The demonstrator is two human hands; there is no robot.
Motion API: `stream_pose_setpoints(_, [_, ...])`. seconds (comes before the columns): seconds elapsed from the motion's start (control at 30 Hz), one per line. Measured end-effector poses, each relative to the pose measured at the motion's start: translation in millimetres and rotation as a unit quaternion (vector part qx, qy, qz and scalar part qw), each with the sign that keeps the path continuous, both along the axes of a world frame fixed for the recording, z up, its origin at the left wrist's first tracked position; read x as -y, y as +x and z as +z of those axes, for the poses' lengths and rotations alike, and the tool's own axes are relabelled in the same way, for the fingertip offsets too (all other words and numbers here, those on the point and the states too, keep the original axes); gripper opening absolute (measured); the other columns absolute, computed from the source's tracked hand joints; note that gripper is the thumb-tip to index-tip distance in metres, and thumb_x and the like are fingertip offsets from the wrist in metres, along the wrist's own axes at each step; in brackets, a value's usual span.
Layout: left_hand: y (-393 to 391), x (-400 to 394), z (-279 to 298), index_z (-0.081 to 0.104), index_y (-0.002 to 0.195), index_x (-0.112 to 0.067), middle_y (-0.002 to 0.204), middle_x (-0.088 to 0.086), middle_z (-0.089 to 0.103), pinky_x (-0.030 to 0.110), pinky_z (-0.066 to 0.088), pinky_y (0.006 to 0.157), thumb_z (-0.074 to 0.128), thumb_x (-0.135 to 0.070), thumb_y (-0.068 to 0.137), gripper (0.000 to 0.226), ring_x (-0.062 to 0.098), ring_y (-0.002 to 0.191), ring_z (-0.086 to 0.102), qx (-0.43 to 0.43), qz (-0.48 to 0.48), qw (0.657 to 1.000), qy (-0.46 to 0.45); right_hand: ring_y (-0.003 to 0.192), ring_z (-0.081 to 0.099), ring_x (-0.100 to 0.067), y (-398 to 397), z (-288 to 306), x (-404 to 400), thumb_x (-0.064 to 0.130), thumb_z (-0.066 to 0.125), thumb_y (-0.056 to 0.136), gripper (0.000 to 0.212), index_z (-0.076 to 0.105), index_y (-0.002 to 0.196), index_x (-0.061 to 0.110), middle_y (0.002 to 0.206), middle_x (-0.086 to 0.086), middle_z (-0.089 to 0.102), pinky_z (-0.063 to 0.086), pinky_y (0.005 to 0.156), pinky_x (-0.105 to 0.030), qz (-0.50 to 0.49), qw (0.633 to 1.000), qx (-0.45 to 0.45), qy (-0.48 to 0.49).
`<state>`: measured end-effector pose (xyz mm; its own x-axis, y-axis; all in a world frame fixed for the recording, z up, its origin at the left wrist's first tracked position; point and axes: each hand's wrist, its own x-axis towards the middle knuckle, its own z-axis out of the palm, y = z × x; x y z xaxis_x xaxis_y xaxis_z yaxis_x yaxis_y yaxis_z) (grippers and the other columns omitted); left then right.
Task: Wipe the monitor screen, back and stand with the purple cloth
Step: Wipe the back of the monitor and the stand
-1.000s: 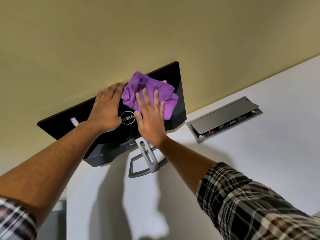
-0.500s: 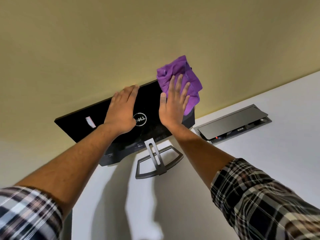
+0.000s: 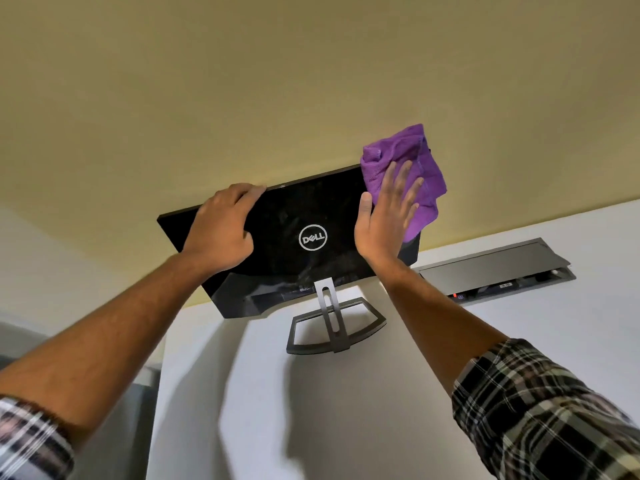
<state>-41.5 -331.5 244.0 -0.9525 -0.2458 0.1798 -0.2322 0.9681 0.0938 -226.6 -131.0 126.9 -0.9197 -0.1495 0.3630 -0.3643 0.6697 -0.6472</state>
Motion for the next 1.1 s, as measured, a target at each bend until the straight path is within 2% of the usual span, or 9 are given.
stream_pose_setpoints(0.27, [0,6,-6,0.041,0.152,-0.021,0.142,0.003,0.051,0.044,0.043,0.102,0.058,0.001,0.070,0.087,0.032,0.120,0.047,-0.016,0.012,1.000,-0.001,0.160,-0.013,-0.038,25,2,26,0.050,0.024,0.109,0.068,0.000,0.168,0.025,0.176,-0.004,-0.008,0.011,0.124,-0.071,0.002,1.000,-0.018,0.005])
stream_pose_setpoints(0.4, [0,8,-5,0.041,0.151,-0.022,0.143,0.003,0.050,0.044,0.045,0.099,0.059,-0.001,0.071,0.085,0.033,0.119,0.047,-0.014,0.008,1.000,-0.001,0.160,-0.013,-0.037,65,-3,51,0.050,0.026,0.110,0.068,0.000,0.168,0.027,0.176,-0.003,-0.010,0.002,0.126,-0.068,0.091,0.987,-0.087,0.098])
stream_pose_setpoints(0.57, [-1,11,-5,0.040,0.151,-0.022,0.142,0.004,0.049,0.039,0.045,0.094,0.064,-0.004,0.072,0.085,0.032,0.120,0.047,-0.012,0.004,1.000,0.006,0.161,-0.008,-0.035,80,-13,55,0.049,0.032,0.110,0.066,0.007,0.168,0.031,0.176,0.003,-0.003,0.010,0.124,-0.068,0.184,0.956,-0.159,0.166])
stream_pose_setpoints(0.63, [-1,11,-4,0.037,0.153,-0.022,0.146,0.003,0.046,0.038,0.044,0.096,0.063,-0.003,0.073,0.087,0.031,0.123,0.044,-0.004,0.006,1.000,0.001,0.162,-0.009,-0.032,63,-13,41,0.049,0.033,0.110,0.067,0.003,0.167,0.034,0.175,0.006,-0.010,0.008,0.125,-0.067,0.159,0.964,-0.143,0.156])
stream_pose_setpoints(0.73, [0,10,-5,0.034,0.155,-0.022,0.148,0.001,0.043,0.037,0.041,0.101,0.061,-0.001,0.075,0.087,0.029,0.126,0.042,-0.001,0.009,1.000,0.004,0.161,-0.010,-0.034,32,-8,22,0.050,0.026,0.108,0.067,0.003,0.168,0.030,0.176,0.003,-0.008,0.012,0.123,-0.072,0.029,0.997,-0.043,0.056])
stream_pose_setpoints(0.87, [1,9,-8,0.035,0.155,-0.021,0.147,0.002,0.044,0.038,0.037,0.108,0.062,-0.002,0.074,0.087,0.030,0.126,0.041,-0.010,0.009,1.000,0.004,0.160,-0.012,-0.037,25,5,29,0.055,0.017,0.105,0.071,0.003,0.168,0.027,0.176,0.000,-0.008,0.014,0.121,-0.074,-0.030,0.999,0.022,-0.014])
stream_pose_setpoints(0.97, [1,9,-9,0.037,0.153,-0.020,0.145,0.004,0.046,0.042,0.038,0.110,0.063,-0.003,0.072,0.087,0.033,0.125,0.044,-0.013,0.008,1.000,-0.003,0.160,-0.013,-0.036,55,1,45,0.056,0.024,0.107,0.071,0.002,0.168,0.028,0.176,0.000,-0.009,0.006,0.123,-0.073,0.038,0.996,-0.042,0.067])
stream_pose_setpoints(1.03, [0,10,-8,0.039,0.152,-0.018,0.143,0.006,0.048,0.043,0.040,0.109,0.064,-0.004,0.070,0.087,0.034,0.122,0.046,-0.012,0.005,1.000,-0.011,0.160,-0.014,-0.035,74,-11,49,0.055,0.029,0.108,0.070,0.005,0.168,0.029,0.176,0.002,-0.008,0.002,0.124,-0.070,0.132,0.976,-0.105,0.141])
stream_pose_setpoints(1.1, [0,10,-8,0.041,0.151,-0.017,0.142,0.007,0.049,0.044,0.040,0.108,0.065,-0.004,0.069,0.087,0.035,0.121,0.047,-0.012,0.002,1.000,-0.012,0.161,-0.012,-0.034,76,-17,43,0.053,0.034,0.109,0.068,0.010,0.168,0.031,0.176,0.004,-0.004,0.005,0.124,-0.070,0.189,0.954,-0.153,0.175])
